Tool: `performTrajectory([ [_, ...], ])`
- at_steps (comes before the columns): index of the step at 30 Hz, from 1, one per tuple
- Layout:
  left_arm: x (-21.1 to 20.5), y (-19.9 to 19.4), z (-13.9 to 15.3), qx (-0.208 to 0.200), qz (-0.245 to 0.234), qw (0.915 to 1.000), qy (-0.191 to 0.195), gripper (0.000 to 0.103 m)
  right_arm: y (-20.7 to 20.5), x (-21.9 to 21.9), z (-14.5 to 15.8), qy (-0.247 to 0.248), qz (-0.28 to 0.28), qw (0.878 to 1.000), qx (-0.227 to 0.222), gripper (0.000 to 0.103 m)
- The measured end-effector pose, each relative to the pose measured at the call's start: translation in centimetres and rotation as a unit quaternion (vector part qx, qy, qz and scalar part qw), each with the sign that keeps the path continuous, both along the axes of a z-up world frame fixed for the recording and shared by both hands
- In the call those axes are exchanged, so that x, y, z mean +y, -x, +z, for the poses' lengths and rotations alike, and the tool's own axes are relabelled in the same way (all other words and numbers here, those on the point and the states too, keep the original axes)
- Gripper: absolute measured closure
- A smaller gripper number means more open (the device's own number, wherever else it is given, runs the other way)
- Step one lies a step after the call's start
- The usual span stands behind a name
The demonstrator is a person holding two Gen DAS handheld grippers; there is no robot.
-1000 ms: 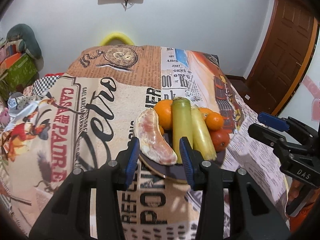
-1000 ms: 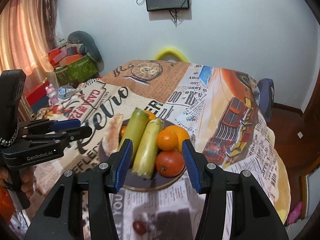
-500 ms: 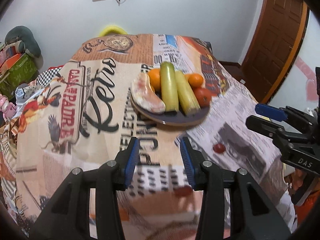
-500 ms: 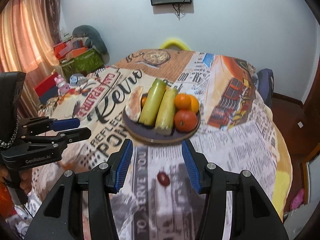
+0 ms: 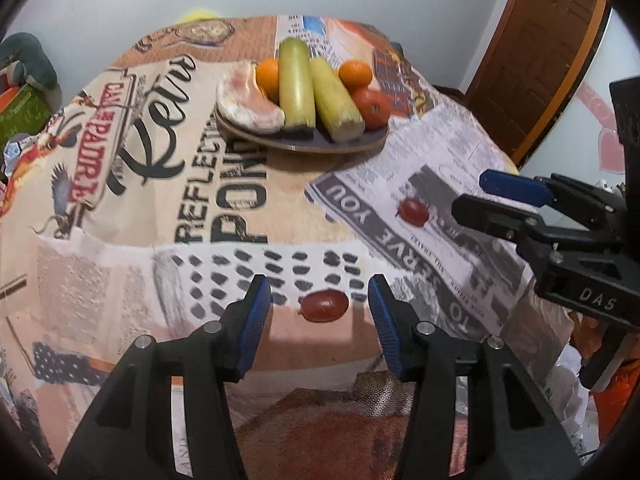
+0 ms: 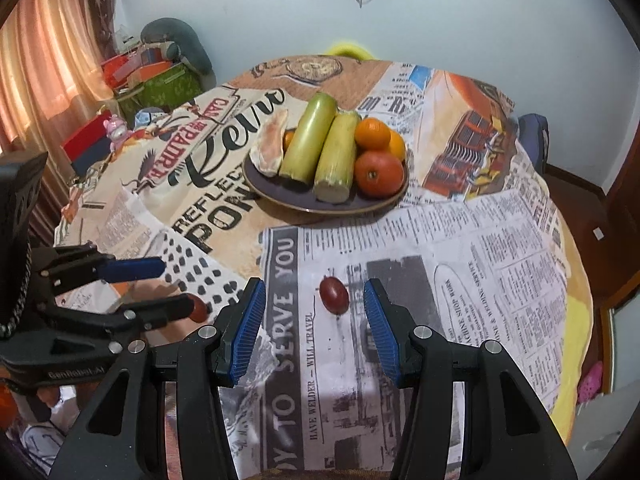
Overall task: Organize fruits
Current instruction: 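Grasp one small red fruit with the left tool while the right tool grasps the other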
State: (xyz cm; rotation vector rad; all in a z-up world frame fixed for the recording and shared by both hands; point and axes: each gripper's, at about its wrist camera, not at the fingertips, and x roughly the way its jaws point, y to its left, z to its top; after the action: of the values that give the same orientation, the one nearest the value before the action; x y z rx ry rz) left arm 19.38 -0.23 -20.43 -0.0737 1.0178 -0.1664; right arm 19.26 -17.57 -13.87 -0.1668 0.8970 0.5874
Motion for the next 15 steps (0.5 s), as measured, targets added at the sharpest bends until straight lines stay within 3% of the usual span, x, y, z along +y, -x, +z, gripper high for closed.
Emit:
performTrajectory([
  [2, -0.2, -0.1, -0.6, 0.004, -0.002, 1.0000, -0.003, 0.053, -0.1, -0.1, -0.5, -0.002, -0.001, 1.000, 0.006, 0.056],
  [12, -0.5, -0.6, -2.3, 0.016, -0.019, 0.9997, 0.001, 0.075, -1.2, 0.3, -3.1, 0.000, 0.003, 0.999, 0.042, 0.056],
  [15, -0.1, -0.7, -2.2, 0.016, -0.021, 0.9996, 0.009, 0.076, -1.7, 0.3, -3.8, -0.001, -0.001, 0.999, 0.049, 0.062],
])
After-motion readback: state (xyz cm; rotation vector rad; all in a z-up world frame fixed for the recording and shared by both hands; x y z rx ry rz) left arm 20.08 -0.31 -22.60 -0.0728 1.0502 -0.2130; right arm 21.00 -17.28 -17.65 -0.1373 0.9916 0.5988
